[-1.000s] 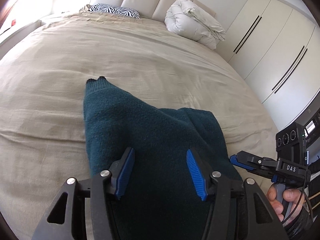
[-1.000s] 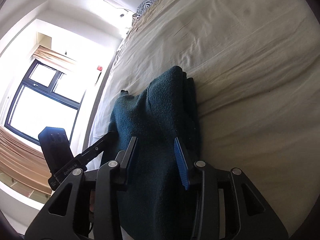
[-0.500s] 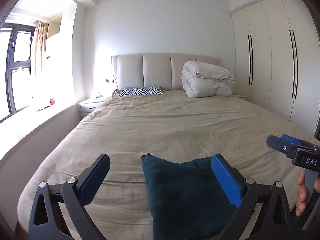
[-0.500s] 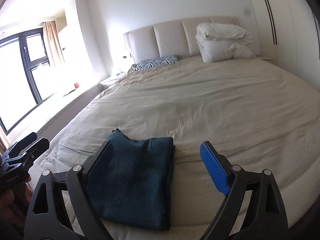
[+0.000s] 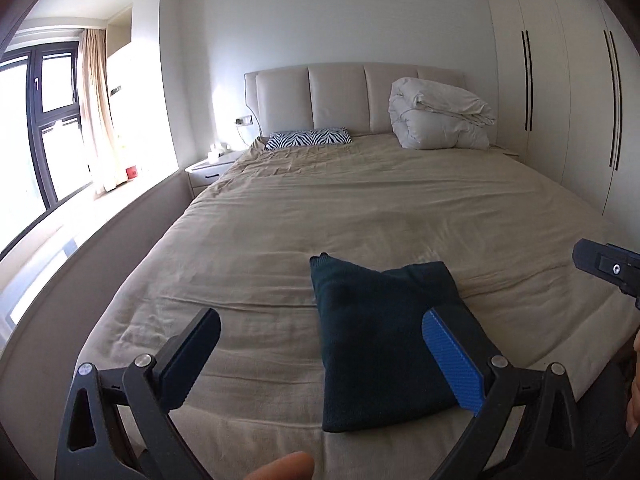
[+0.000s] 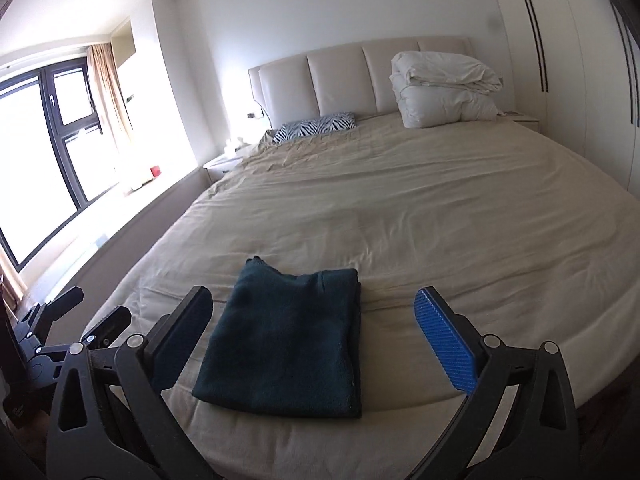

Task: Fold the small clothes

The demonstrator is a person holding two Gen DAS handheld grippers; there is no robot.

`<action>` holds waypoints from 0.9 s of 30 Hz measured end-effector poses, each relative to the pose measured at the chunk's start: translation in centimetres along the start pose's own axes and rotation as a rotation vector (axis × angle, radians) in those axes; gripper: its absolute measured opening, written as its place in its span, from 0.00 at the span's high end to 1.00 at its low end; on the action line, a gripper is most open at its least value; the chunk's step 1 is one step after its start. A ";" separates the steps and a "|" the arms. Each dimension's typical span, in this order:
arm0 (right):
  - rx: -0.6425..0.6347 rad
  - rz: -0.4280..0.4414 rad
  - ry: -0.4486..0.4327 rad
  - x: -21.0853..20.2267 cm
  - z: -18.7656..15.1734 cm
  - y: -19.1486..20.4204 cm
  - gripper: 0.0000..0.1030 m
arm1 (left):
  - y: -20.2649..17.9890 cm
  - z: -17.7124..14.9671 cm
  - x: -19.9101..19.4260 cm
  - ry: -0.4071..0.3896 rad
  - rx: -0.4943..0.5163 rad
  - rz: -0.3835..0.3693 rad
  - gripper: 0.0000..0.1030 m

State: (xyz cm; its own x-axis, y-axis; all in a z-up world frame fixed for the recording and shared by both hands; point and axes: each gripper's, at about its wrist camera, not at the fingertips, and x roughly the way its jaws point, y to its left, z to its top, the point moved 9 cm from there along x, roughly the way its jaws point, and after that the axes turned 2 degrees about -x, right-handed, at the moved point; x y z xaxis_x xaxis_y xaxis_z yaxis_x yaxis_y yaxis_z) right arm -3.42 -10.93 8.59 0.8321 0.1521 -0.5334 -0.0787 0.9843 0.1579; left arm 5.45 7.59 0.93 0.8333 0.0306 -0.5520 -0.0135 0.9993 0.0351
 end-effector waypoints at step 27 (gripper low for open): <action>-0.002 -0.102 0.263 5.4 -8.5 -1.2 0.00 | 0.4 -6.4 4.9 0.265 -0.076 -0.017 0.00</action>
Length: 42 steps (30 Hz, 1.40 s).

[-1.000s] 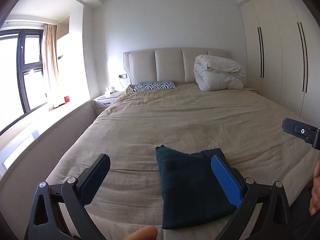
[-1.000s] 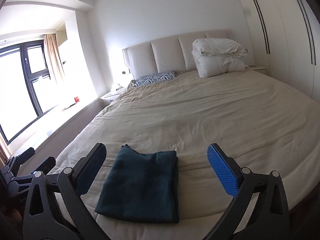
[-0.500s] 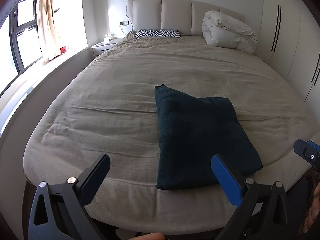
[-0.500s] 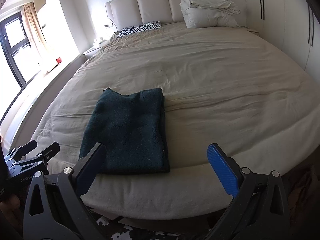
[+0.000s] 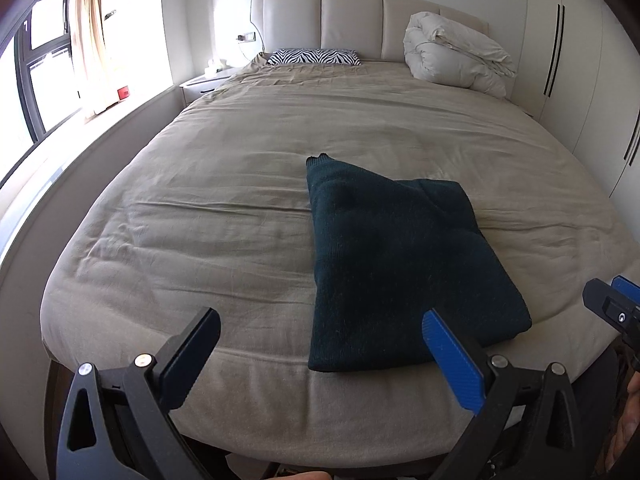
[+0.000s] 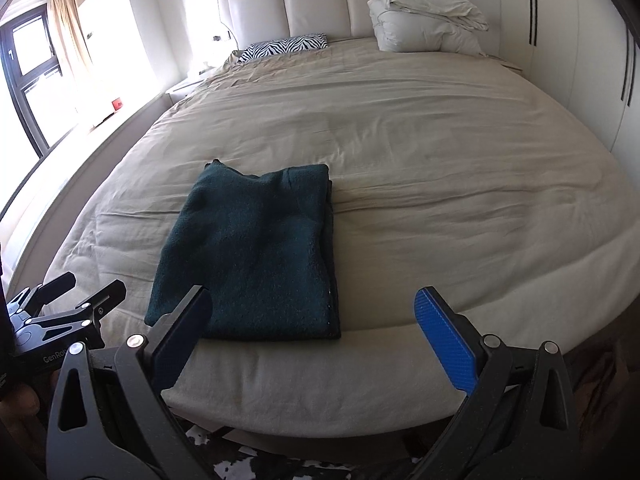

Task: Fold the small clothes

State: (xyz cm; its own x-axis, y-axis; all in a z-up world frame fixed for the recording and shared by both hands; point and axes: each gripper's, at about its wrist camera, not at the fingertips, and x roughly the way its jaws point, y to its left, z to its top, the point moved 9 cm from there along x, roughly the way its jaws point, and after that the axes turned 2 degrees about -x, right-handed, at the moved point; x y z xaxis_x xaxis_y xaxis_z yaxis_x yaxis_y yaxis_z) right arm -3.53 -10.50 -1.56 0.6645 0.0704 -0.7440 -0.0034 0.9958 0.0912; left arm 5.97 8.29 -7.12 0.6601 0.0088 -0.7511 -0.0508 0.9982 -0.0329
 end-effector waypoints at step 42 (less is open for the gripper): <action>-0.014 0.016 0.043 2.1 -1.2 0.0 0.00 | 0.2 -0.7 1.3 0.035 -0.019 -0.008 0.00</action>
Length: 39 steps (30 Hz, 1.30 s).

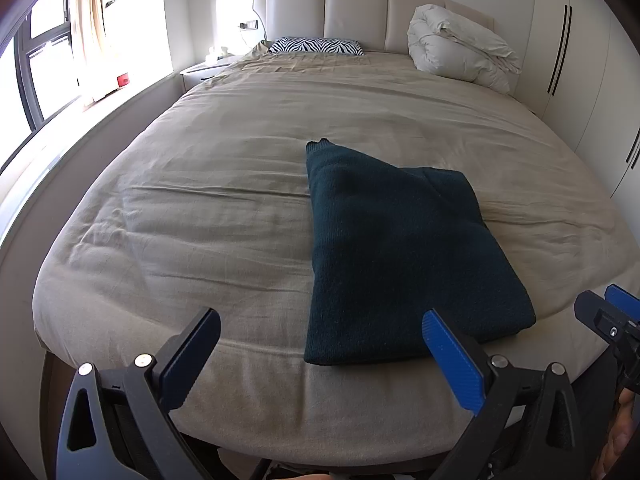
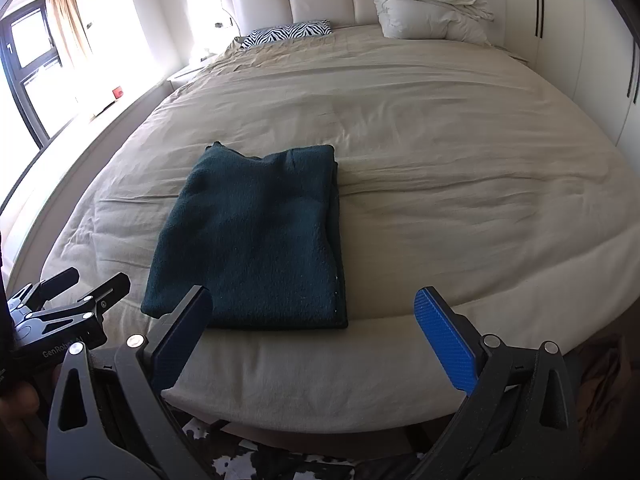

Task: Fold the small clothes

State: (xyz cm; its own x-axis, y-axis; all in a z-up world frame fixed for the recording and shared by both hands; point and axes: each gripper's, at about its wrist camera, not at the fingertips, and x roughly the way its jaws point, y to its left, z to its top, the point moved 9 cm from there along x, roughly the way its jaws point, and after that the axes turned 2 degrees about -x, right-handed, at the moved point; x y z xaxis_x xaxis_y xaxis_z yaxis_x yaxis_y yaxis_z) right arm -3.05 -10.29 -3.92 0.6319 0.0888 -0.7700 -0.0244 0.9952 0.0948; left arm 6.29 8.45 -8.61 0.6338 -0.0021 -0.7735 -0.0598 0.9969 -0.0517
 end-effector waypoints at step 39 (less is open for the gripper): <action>-0.002 0.009 0.028 1.0 -0.3 -0.6 0.00 | 0.3 -0.2 0.5 0.008 0.001 -0.002 0.00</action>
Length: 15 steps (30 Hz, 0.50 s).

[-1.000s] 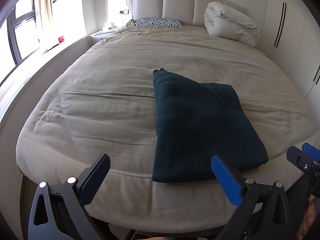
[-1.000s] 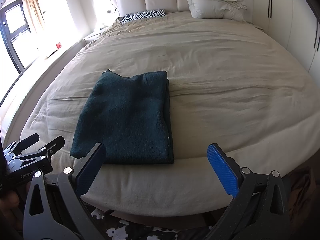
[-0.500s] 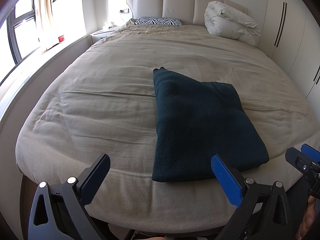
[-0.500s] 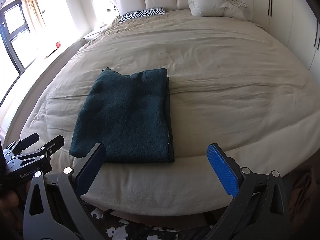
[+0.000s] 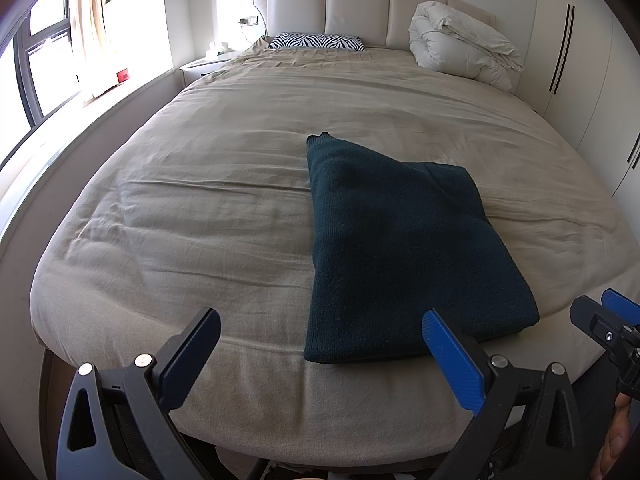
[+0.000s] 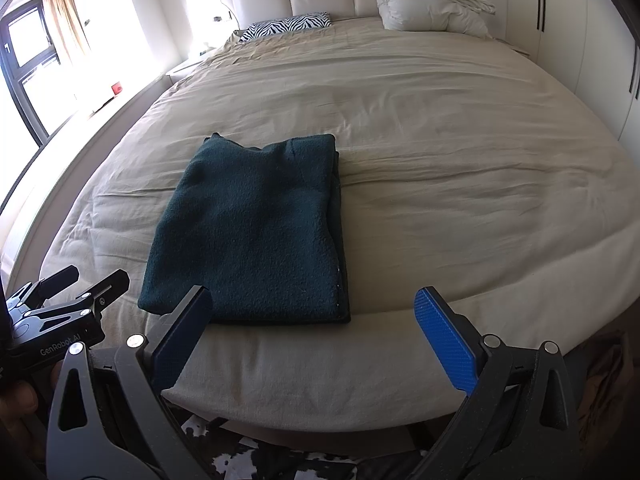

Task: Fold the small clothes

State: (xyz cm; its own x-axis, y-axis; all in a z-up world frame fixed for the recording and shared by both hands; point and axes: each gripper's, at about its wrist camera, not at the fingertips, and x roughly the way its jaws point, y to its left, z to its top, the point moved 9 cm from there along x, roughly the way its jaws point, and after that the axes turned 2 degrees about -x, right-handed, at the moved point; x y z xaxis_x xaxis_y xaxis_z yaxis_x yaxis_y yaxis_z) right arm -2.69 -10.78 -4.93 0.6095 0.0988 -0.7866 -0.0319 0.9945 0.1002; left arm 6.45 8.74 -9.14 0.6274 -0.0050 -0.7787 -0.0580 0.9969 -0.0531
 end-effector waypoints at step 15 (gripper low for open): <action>0.000 0.001 0.001 0.0 -0.1 0.1 0.00 | 0.2 -0.5 0.4 0.010 -0.003 -0.003 0.00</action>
State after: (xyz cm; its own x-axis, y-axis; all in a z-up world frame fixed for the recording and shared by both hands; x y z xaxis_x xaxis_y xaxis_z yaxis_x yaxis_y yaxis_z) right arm -2.75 -10.70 -4.97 0.6085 0.0997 -0.7873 -0.0321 0.9944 0.1011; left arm 6.31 8.85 -9.81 0.6200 -0.0089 -0.7845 -0.0584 0.9966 -0.0575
